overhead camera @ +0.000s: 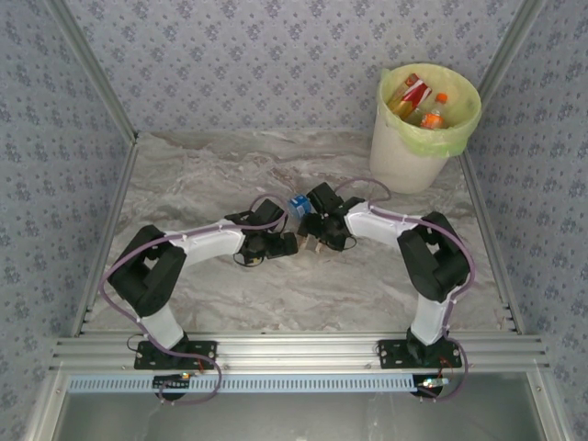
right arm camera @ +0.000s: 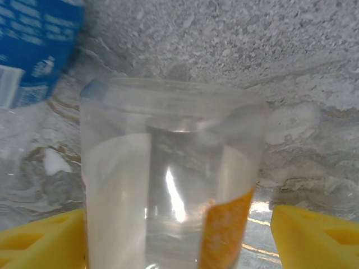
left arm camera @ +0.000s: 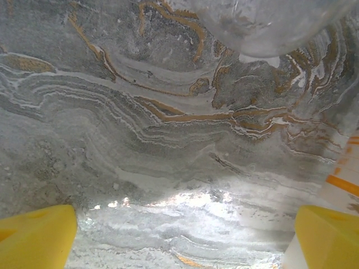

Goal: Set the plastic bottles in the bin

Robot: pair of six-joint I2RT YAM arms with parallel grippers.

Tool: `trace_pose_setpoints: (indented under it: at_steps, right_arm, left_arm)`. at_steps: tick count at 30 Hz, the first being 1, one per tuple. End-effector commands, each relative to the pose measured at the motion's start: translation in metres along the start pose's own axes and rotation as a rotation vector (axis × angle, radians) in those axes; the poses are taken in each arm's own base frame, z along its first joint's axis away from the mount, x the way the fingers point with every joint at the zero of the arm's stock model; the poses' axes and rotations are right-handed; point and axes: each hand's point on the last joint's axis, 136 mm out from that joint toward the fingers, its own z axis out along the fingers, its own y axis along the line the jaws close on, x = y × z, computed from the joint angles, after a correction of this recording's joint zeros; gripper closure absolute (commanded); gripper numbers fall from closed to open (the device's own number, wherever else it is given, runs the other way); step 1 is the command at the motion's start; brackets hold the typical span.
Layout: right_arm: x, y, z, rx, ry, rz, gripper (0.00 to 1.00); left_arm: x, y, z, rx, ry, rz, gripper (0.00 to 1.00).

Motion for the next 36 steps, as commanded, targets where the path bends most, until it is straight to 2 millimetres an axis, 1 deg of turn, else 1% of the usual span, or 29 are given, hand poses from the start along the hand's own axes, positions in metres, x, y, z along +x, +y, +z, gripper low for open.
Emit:
trace_pose_setpoints:
  at_steps: [1, 2, 4, 7, 10, 13, 19, 26, 27, 32, 36]
  right_arm:
    - [0.008, -0.011, 0.002, 0.082, 0.025, -0.064, 0.17]
    - [0.008, -0.013, 0.003, 0.091, 0.021, -0.059, 0.18]
    - [0.008, -0.016, 0.005, 0.097, 0.016, -0.049, 0.24]
    - [0.012, -0.02, 0.01, 0.113, 0.023, -0.049, 0.25]
    - [0.015, -0.031, 0.011, 0.154, 0.017, -0.066, 0.28]
    - [0.014, -0.038, 0.006, 0.156, -0.007, -0.078, 0.33]
    - [0.009, -0.04, -0.002, 0.157, -0.033, -0.116, 0.42]
    - [-0.001, -0.041, -0.018, 0.161, -0.097, -0.156, 0.51]
    - [-0.002, -0.041, -0.02, 0.157, -0.101, -0.16, 0.54]
    - [-0.008, -0.036, -0.03, 0.125, -0.118, -0.165, 0.61]
    - [-0.016, -0.032, -0.041, 0.087, -0.155, -0.178, 0.64]
  left_arm:
    - [0.008, -0.017, 0.002, 0.059, 0.049, 0.019, 0.01]
    - [0.008, -0.017, 0.002, 0.062, 0.046, 0.022, 0.01]
    - [0.008, -0.018, 0.001, 0.068, 0.043, 0.022, 0.01]
    - [0.007, -0.021, -0.001, 0.091, 0.033, 0.031, 0.01]
    - [0.004, -0.024, -0.008, 0.117, 0.008, 0.052, 0.01]
    - [0.0, -0.028, -0.016, 0.156, -0.035, 0.059, 0.01]
    - [-0.002, -0.03, -0.023, 0.192, -0.068, 0.068, 0.01]
    - [-0.005, -0.026, -0.033, 0.213, -0.126, 0.048, 0.0]
    - [-0.004, -0.025, -0.035, 0.215, -0.129, 0.045, 0.0]
    - [-0.01, -0.026, -0.051, 0.225, -0.17, 0.055, 0.01]
    - [-0.015, -0.026, -0.064, 0.236, -0.216, 0.084, 0.0]
